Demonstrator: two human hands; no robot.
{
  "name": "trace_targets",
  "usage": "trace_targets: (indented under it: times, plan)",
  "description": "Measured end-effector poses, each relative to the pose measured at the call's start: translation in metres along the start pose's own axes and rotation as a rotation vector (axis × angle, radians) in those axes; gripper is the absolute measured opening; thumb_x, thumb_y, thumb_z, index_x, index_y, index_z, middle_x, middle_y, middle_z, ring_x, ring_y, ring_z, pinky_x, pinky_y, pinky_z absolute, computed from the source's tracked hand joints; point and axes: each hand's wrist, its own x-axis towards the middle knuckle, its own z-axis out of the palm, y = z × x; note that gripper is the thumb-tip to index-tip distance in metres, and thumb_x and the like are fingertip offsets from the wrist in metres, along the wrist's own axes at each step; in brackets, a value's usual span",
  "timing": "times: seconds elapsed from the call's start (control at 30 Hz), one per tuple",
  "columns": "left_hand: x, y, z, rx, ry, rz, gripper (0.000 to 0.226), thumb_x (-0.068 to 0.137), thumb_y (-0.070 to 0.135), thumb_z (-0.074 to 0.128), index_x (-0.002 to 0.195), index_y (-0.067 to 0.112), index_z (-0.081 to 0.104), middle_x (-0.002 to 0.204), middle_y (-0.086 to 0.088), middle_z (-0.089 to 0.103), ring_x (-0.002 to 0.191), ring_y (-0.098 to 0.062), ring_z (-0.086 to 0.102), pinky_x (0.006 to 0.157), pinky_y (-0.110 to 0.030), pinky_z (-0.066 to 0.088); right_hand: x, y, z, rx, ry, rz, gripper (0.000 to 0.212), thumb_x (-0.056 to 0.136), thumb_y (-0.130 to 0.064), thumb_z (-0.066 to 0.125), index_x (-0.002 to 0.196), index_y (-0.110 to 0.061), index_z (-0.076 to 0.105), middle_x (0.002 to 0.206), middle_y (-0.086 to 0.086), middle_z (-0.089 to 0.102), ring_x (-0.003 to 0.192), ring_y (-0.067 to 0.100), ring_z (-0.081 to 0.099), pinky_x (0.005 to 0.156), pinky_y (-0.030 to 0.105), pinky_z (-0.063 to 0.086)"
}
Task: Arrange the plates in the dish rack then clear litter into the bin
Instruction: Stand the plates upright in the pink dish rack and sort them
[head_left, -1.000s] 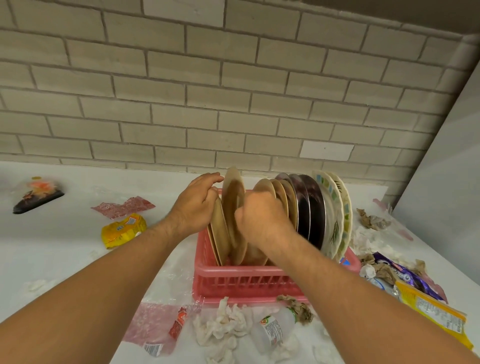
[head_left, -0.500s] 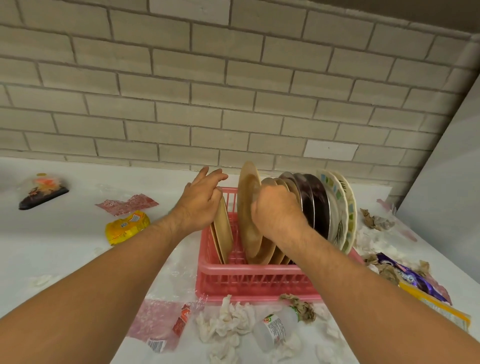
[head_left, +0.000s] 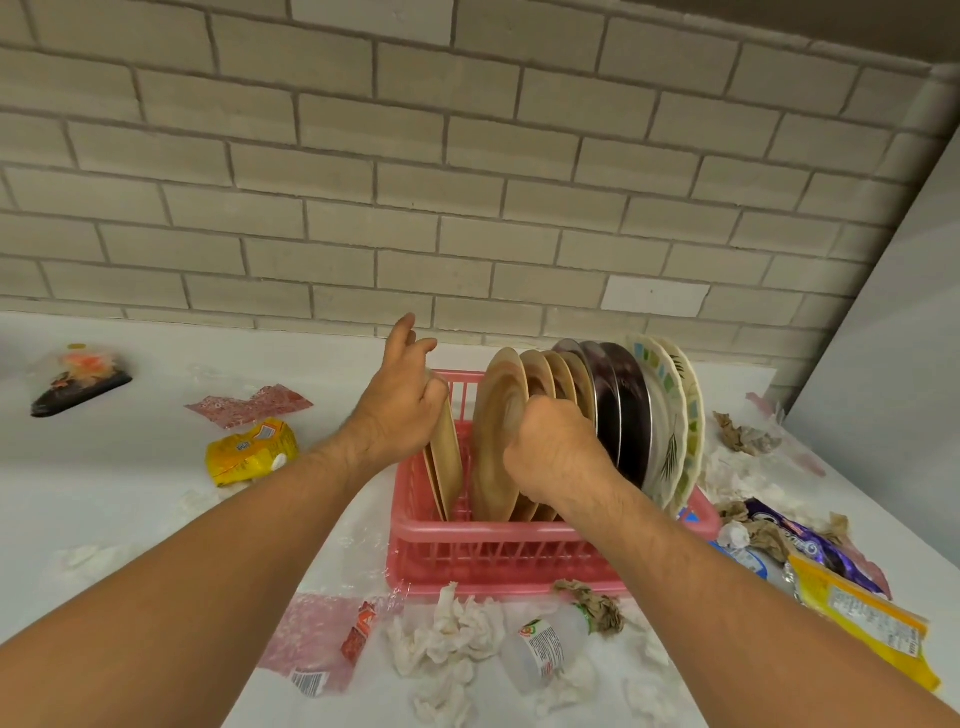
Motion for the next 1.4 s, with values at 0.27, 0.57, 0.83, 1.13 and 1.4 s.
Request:
trace_targets:
  times: [0.27, 0.57, 0.83, 1.13, 1.4]
  plan:
    - [0.000, -0.011, 0.002, 0.061, -0.028, -0.023, 0.051, 0.099, 0.017, 0.036, 0.148, 0.007, 0.026, 0.160, -0.003, 0.012, 0.146, -0.015, 0.012, 0.109, -0.019, 0.011, -0.003, 0.007, 0.001, 0.015, -0.012, 0.006, 0.013, 0.095, -0.016, 0.052, 0.100, -0.009, 0.062, 0.081, 0.004, 0.062, 0.066, 0.016, 0.062, 0.053, 0.024, 0.049]
    - [0.005, -0.007, -0.014, -0.139, -0.024, -0.067, 0.045, 0.100, 0.016, 0.031, 0.144, 0.023, 0.039, 0.138, -0.002, 0.052, 0.116, -0.010, 0.047, 0.093, -0.019, 0.034, -0.014, -0.005, -0.020, -0.268, 0.250, -0.310, 0.034, 0.099, -0.034, 0.040, 0.124, -0.013, 0.051, 0.101, 0.007, 0.063, 0.087, 0.024, 0.062, 0.065, 0.033, 0.049]
    - [0.001, -0.001, -0.013, -0.096, -0.033, -0.020, 0.045, 0.099, 0.020, 0.043, 0.144, 0.025, 0.040, 0.133, 0.000, 0.055, 0.107, -0.008, 0.052, 0.082, -0.010, 0.037, -0.006, -0.015, 0.015, 0.074, -0.004, -0.270, 0.030, 0.096, -0.046, 0.048, 0.104, -0.018, 0.058, 0.085, -0.002, 0.060, 0.077, 0.013, 0.059, 0.070, 0.034, 0.054]
    - [-0.003, 0.001, -0.019, -0.169, -0.022, -0.067, 0.045, 0.090, 0.025, 0.055, 0.134, 0.019, 0.050, 0.119, 0.005, 0.064, 0.113, -0.016, 0.061, 0.090, -0.025, 0.049, -0.003, -0.031, 0.019, -0.035, -0.026, -0.265, 0.017, 0.100, -0.023, 0.042, 0.095, -0.013, 0.055, 0.080, 0.001, 0.058, 0.069, 0.013, 0.059, 0.055, 0.023, 0.047]
    - [0.003, -0.013, -0.027, 0.136, 0.081, -0.152, 0.046, 0.087, 0.020, 0.047, 0.133, 0.016, 0.054, 0.092, -0.012, 0.071, 0.078, -0.022, 0.063, 0.071, -0.028, 0.050, 0.005, -0.025, 0.001, -0.109, 0.057, -0.223, 0.018, 0.095, -0.016, 0.047, 0.086, -0.006, 0.059, 0.074, 0.006, 0.056, 0.068, 0.020, 0.055, 0.060, 0.030, 0.048]
